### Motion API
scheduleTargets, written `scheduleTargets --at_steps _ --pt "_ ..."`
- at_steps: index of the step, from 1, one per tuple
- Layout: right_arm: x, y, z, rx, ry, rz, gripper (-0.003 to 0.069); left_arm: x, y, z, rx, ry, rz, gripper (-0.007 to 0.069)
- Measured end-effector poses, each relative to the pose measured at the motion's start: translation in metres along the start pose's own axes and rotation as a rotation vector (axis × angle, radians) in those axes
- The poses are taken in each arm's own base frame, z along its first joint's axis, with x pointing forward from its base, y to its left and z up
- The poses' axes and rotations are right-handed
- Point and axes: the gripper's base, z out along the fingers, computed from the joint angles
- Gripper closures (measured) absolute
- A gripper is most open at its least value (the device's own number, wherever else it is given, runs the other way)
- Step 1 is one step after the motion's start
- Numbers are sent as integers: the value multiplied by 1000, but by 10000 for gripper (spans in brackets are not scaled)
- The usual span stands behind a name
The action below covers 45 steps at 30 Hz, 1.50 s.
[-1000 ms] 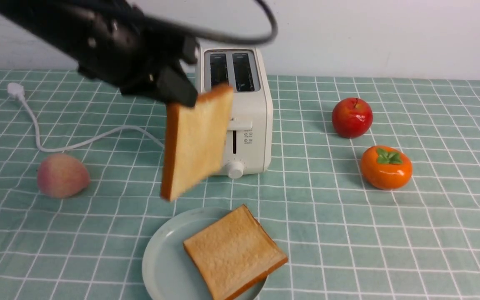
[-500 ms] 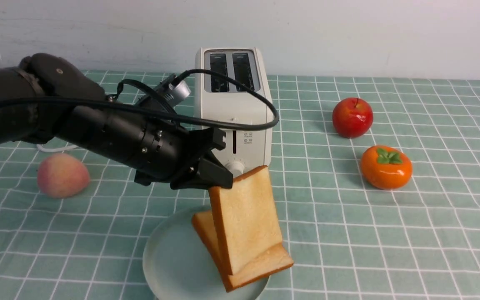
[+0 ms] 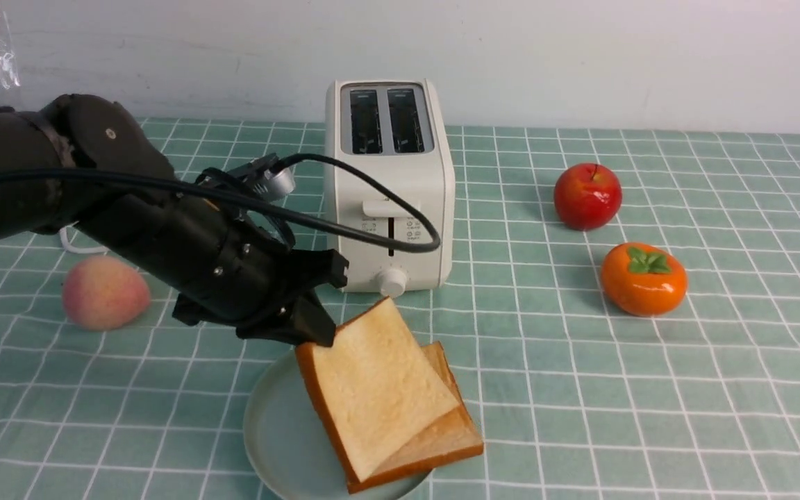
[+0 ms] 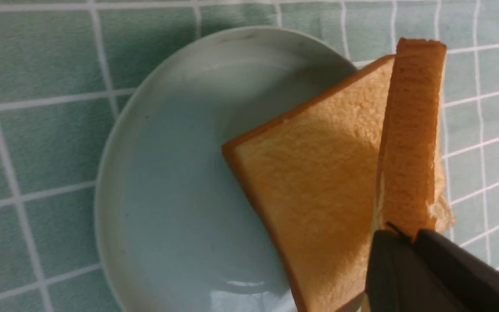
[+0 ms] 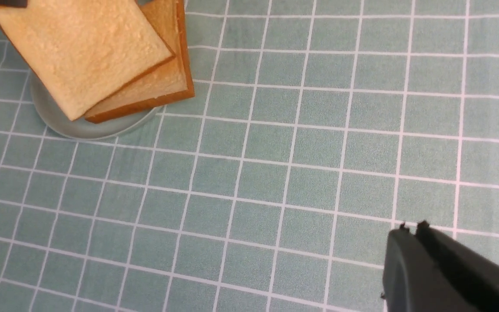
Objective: Take toasted bread from bread machine on blue coffee table place on plate.
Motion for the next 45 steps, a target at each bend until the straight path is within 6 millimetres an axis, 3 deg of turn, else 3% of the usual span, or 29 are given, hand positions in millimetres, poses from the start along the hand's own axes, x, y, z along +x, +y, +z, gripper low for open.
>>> scheduleTargets --at_steps 3,7,10,14,17,18,19,21,23,24,27,28,29,32,33,34,36,37,40,45 --pt "0 0 0 0 0 0 633 0 2 0 -25 2 -3 607" --pt "0 0 0 0 1 0 627 1 7 0 -72 10 20 537" --pt "0 0 0 0 1 0 626 1 11 -1 -123 15 65 356" --pt "0 -1 0 6 -1 -3 626 0 13 -8 -193 27 46 240" --pt "-1 -2 0 20 -8 -19 624 -3 11 -23 -244 -11 8 251" --pt "-2 -3 -1 37 -24 -39 624 -3 9 -40 -288 -54 7 320" --pt "-2 -4 -1 39 -28 -43 624 -3 8 -42 -294 -60 8 331" --pt "-4 -7 -6 70 -97 -74 624 4 4 -74 -351 -140 26 500" --pt "-6 -11 -15 100 -204 -105 624 20 -3 -110 -365 -244 41 620" --pt "-6 -13 -21 110 -270 -110 624 30 -7 -127 -356 -298 46 638" --pt "5 -19 -38 112 -480 -105 624 72 -11 -167 -297 -476 71 638" --pt "13 -23 -44 108 -573 -108 624 87 -9 -175 -270 -542 84 638" --pt "13 -23 -46 106 -594 -108 624 89 -10 -179 -264 -556 85 638" --pt "41 -34 -55 81 -858 -120 624 140 -2 -197 -163 -765 122 638" --pt "48 -36 -55 68 -919 -120 624 157 2 -199 -131 -817 129 638" --pt "48 -37 -53 75 -913 -124 624 160 3 -199 -125 -826 129 638" --pt "58 -39 -44 46 -1026 -149 624 197 16 -195 -35 -930 127 638" --pt "59 -39 -44 42 -1030 -149 624 197 17 -193 -37 -927 126 638" --pt "58 -38 -35 17 -1071 -178 622 227 31 -185 39 -1017 126 638" --pt "57 -34 -37 -9 -1128 -211 617 248 44 -173 67 -1070 139 638"
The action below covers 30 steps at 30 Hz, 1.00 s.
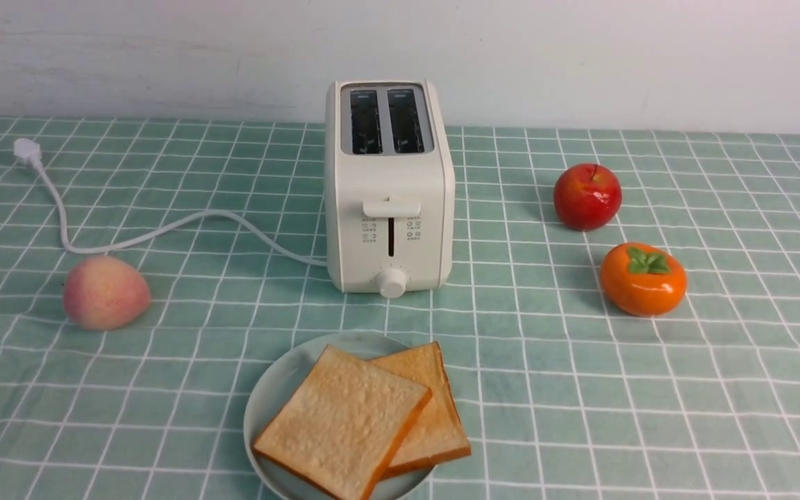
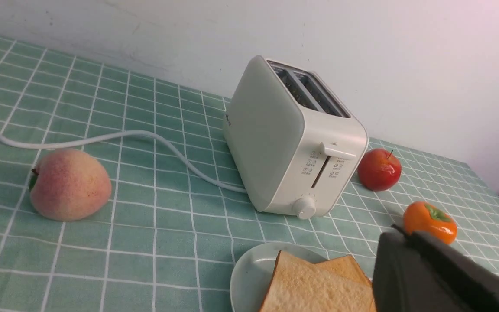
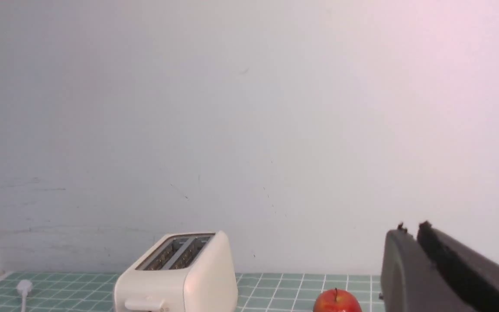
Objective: Take toasted bread from bread machine on blue coffee table place on plate.
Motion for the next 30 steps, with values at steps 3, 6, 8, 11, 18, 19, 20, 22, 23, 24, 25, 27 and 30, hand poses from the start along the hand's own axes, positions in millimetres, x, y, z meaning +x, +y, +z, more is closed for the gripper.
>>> scheduleTargets --at_steps 3,6,8,11,18,19,20,22,23,24,25,27,30 --pt "-1 0 0 -3 -6 -2 617 4 2 -1 0 0 0 638" --pt "0 0 0 -3 -7 -7 615 7 3 0 -5 17 -5 638" --pt "1 0 0 -3 -5 -7 612 9 4 0 -12 37 -6 638" --pt "1 0 0 -3 -5 -7 608 11 5 -1 -21 61 -7 638" --pt "1 0 0 -3 -4 -7 598 14 6 -1 -33 92 -7 638" --pt "1 0 0 -3 -5 -7 595 14 6 -1 -35 96 -6 638" --pt "1 0 0 -3 -5 -7 595 14 6 -1 -35 96 -6 638" --pt "1 0 0 -3 -5 -7 592 15 7 0 -42 95 8 638" --pt "1 0 0 -3 -5 -7 589 16 9 1 -45 83 19 638" --pt "1 0 0 -3 -5 -7 588 17 10 2 -44 70 25 638" --pt "1 0 0 -3 -5 -7 587 19 12 3 -46 45 40 638" --pt "1 0 0 -3 -5 -7 584 29 20 7 -76 6 65 638" --pt "1 0 0 -3 -5 -7 580 50 35 13 -146 -32 69 638"
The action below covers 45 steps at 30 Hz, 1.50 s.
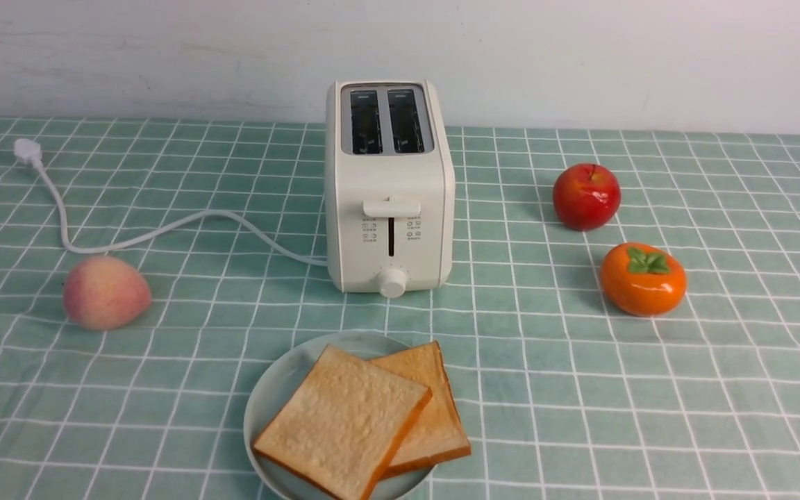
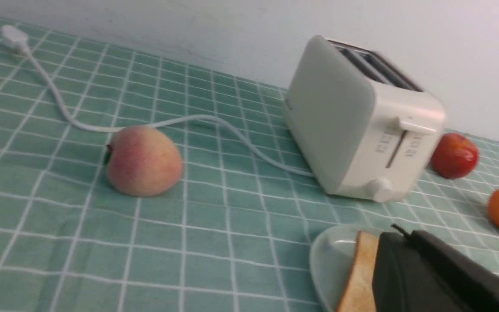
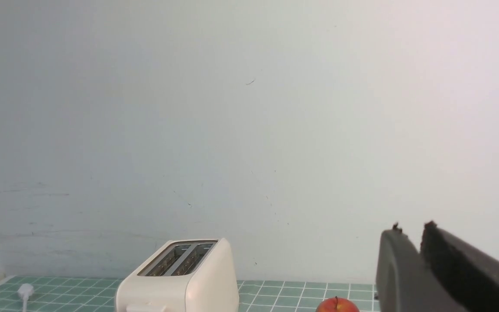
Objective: Take toasted bread from bread machine on blue coffee table place on plate.
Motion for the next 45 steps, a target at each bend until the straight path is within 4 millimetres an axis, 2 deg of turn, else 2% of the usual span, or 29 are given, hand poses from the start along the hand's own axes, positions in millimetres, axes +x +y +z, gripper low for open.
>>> scheduleTargets --at_steps 1,2,4,9,38,45 --pt "0 0 0 0 0 0 580 4 2 1 -8 4 1 638" --pt "0 0 0 0 0 0 578 21 11 5 -56 11 1 638" --pt "0 0 0 -1 -1 0 575 40 21 9 -101 36 -5 638" --pt "0 0 0 -1 -2 0 573 60 30 10 -162 150 -13 638" --pt "-1 3 1 -36 -34 26 548 62 30 10 -167 161 -14 609" --pt "22 9 5 -102 28 73 537 62 30 10 -167 161 -14 606"
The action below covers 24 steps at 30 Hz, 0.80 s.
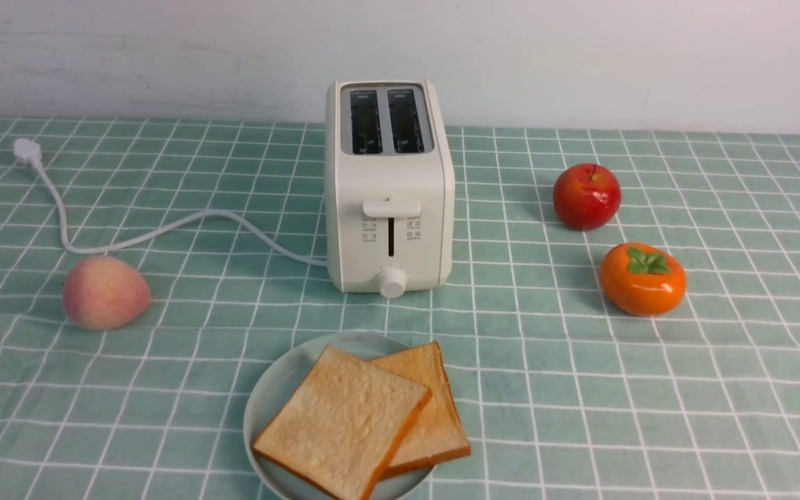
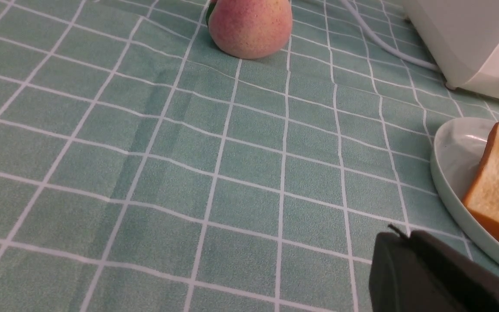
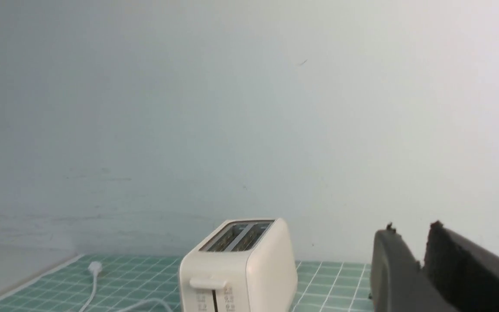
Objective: Take toasted bread from bread machine on blue coffee table place on plate.
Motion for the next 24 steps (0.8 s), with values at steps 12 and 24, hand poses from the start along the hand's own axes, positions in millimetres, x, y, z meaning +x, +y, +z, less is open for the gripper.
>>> scheduleTargets --at_steps 12,24 --pt "88 -17 3 126 292 -111 523 0 0 0 0 1 0 597" --pt "132 -38 -14 452 533 -96 510 0 0 0 0 1 0 586"
